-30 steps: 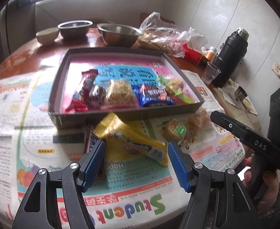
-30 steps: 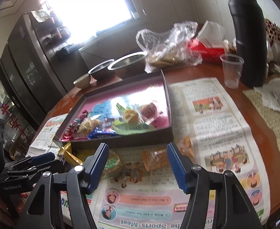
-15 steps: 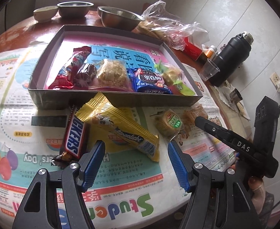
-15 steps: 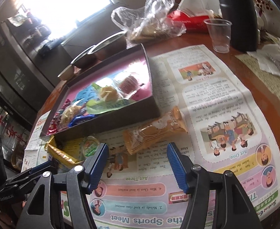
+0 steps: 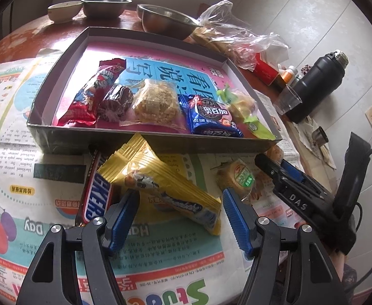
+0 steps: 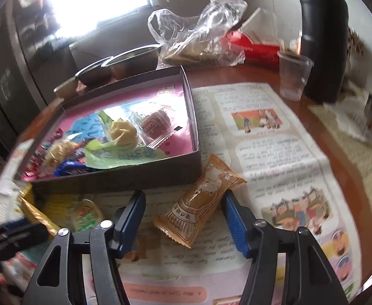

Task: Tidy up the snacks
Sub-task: 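Grasp the yellow wafer bar with the left gripper while the right grasps the orange-wrapped pastry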

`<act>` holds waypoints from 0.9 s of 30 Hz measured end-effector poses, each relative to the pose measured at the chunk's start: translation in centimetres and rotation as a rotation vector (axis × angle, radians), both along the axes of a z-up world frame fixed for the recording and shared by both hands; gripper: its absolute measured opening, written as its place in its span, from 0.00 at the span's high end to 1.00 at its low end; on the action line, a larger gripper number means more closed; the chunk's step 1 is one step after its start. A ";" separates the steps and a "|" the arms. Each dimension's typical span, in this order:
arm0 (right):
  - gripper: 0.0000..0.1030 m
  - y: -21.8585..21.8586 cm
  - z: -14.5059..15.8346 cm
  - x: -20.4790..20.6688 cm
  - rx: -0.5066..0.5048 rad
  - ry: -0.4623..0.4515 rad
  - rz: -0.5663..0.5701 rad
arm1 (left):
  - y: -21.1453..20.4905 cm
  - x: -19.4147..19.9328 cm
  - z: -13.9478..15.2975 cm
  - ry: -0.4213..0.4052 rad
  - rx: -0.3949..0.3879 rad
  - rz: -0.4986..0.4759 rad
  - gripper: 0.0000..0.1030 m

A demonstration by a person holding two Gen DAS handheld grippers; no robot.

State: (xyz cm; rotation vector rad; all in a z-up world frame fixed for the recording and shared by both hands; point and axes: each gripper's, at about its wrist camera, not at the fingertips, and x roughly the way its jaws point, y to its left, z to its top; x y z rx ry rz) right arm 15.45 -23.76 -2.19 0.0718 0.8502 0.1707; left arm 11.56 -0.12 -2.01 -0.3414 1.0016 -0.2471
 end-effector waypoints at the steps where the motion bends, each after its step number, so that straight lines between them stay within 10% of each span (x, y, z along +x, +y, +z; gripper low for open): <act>1: 0.50 0.0 0.0 0.0 -0.019 -0.010 -0.002 | 0.0 0.1 0.0 -0.002 -0.001 0.001 0.32; 8: 0.71 -1.3 -0.3 -0.2 -0.080 -0.059 -0.004 | -0.3 0.5 -0.2 -0.019 0.000 0.016 0.32; 18: 0.73 -2.7 -0.2 -0.6 0.000 -0.063 0.022 | -0.4 1.0 -0.5 -0.060 0.011 0.020 0.74; 27: 0.74 -3.5 0.5 -1.4 0.068 -0.060 0.037 | -0.2 -0.2 1.2 -0.124 0.002 -0.008 0.83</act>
